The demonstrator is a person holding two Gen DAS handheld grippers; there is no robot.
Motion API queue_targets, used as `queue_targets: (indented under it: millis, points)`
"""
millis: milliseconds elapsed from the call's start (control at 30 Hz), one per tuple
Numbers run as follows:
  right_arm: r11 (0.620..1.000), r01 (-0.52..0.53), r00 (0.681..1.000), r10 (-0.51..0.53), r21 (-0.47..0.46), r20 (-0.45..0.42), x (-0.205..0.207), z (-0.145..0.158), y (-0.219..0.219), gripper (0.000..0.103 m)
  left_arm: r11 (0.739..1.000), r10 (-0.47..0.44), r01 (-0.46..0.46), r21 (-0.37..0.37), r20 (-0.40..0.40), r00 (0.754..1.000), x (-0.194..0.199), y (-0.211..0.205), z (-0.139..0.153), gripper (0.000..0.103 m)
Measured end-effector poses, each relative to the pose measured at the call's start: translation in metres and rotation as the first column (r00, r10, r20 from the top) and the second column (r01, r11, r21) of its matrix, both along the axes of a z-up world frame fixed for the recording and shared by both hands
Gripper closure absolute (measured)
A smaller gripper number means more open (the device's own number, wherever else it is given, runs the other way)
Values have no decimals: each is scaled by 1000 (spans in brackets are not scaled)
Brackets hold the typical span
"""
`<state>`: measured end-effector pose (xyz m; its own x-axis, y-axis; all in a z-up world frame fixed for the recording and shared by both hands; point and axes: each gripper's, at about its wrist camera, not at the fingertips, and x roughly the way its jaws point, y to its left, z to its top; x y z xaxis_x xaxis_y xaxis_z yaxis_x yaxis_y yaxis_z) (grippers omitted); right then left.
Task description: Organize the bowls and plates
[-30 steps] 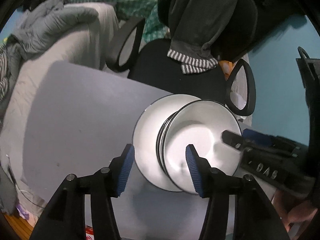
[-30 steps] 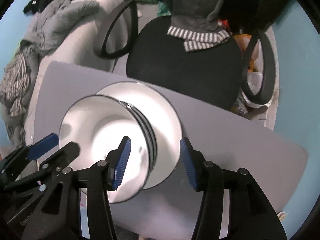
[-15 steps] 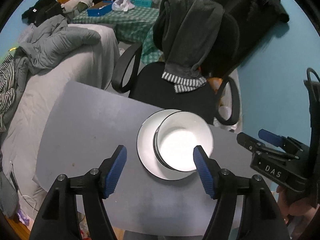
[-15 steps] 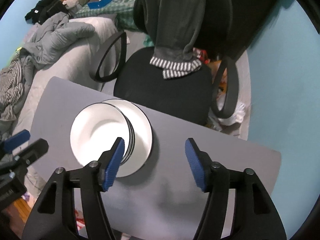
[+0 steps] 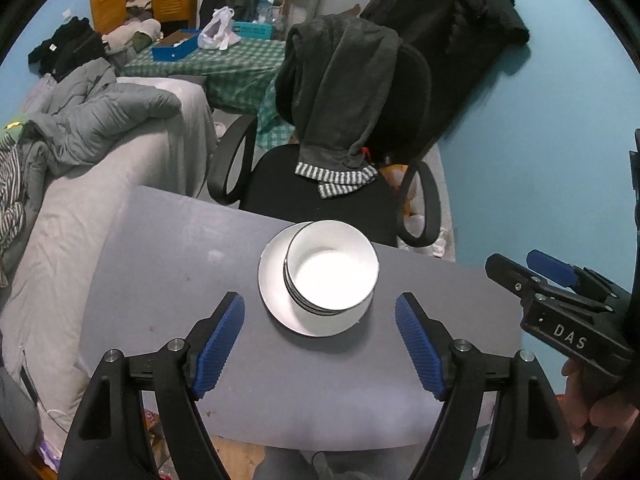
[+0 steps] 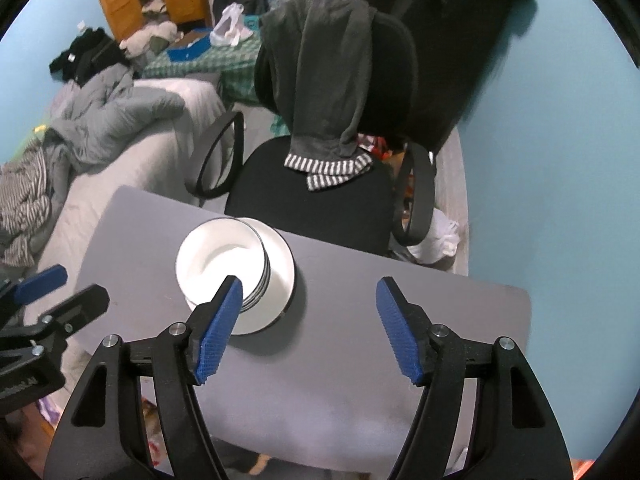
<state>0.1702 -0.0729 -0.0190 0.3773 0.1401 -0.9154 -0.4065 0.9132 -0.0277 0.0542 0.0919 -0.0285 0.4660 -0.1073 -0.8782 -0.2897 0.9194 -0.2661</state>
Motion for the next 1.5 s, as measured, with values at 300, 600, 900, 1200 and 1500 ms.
queue_targets:
  millis: [300, 600, 900, 1200, 1500]
  points:
    - [998, 54, 997, -54, 16, 51, -23, 26, -13, 34, 998, -47, 45, 35, 40, 998, -26, -5, 22, 22]
    - [995, 91, 994, -93, 44, 63, -38, 37, -19, 34, 999, -19, 16, 44, 72, 997, -45, 1, 40, 22]
    - [992, 117, 991, -119, 43, 54, -44, 35, -28, 34, 998, -8, 4, 60, 68, 998, -49, -2, 41, 22]
    - [992, 122, 990, -124, 35, 62, -47, 37, -32, 34, 998, -2, -3, 61, 75, 997, -48, -7, 46, 22]
    - [993, 112, 992, -115, 40, 61, -49, 39, -32, 34, 997, -3, -3, 72, 78, 997, -49, -11, 52, 22]
